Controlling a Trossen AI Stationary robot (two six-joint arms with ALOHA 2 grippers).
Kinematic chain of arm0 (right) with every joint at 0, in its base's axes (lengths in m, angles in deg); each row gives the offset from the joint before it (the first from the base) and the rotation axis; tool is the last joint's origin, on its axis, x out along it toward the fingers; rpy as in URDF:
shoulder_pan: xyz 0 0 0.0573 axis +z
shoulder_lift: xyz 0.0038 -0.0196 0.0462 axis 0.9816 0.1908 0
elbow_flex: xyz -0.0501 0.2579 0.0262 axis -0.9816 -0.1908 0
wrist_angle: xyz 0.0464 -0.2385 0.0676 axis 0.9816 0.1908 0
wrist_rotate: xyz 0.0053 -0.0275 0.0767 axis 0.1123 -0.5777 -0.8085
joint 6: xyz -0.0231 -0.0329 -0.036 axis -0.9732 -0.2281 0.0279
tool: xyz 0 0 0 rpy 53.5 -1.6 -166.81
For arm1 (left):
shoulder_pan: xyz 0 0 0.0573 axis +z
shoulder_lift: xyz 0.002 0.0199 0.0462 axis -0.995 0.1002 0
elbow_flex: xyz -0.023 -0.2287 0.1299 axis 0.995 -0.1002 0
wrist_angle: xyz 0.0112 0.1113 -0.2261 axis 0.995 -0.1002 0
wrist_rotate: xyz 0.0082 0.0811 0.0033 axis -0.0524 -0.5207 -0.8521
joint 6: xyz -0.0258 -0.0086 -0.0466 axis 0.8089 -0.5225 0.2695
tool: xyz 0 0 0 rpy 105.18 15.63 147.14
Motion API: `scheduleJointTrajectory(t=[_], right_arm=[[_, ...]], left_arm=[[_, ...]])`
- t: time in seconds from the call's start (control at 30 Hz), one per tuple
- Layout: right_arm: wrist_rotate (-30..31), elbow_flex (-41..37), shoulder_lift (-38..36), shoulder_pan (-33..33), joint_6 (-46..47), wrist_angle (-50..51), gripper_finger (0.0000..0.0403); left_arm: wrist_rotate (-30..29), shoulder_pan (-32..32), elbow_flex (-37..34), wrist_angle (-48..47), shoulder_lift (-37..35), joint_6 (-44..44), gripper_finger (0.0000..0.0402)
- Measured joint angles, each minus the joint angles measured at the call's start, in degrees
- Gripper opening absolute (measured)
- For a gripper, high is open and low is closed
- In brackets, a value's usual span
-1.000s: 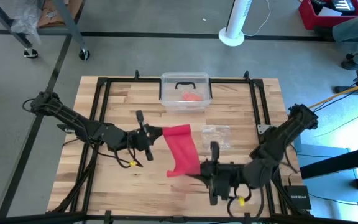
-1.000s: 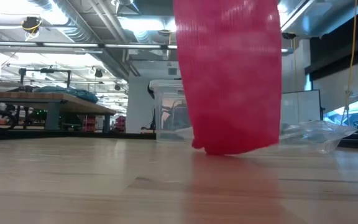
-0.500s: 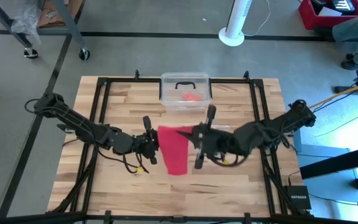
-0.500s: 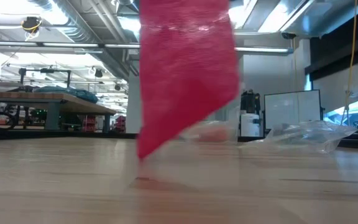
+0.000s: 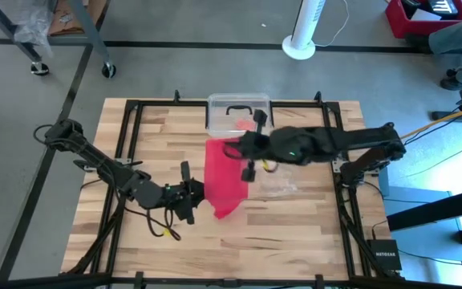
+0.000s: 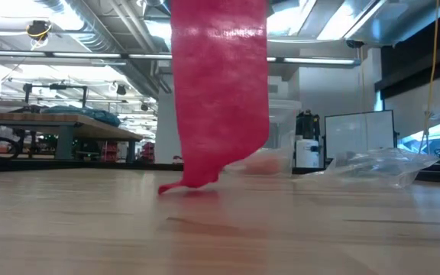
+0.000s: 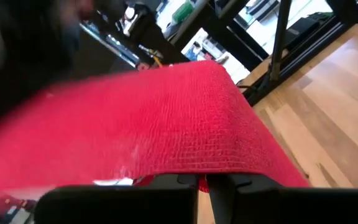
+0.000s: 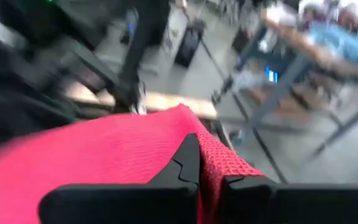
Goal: Roll bandage
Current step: Roll the red bandage
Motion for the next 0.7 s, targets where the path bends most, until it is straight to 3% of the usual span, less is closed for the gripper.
scheduleJointTrajectory(t=[0.17, 0.4, 0.57, 0.7], right_arm=[[-0.3, -5.8, 0.2, -2.9, 5.3, 1.8, 0.0004], [-6.4, -17.4, 0.2, -6.4, 14.1, -0.2, 0.0017], [-14.8, -21.5, 0.2, -8.3, 19.8, -0.7, 0.0076], [-15.3, -20.0, 0.2, -8.3, 19.9, 1.0, 0.0146]], left_arm=[[-0.9, -1.1, 0.0, -0.1, 0.0, -0.2, 0.0004], [-2.1, -1.0, 0.0, -0.8, 0.0, 4.1, 0.0004], [-1.8, 0.3, 0.0, -4.7, 0.0, 9.3, 0.0004], [-1.3, 1.8, 0.0, -7.1, 0.0, 13.8, 0.0004]])
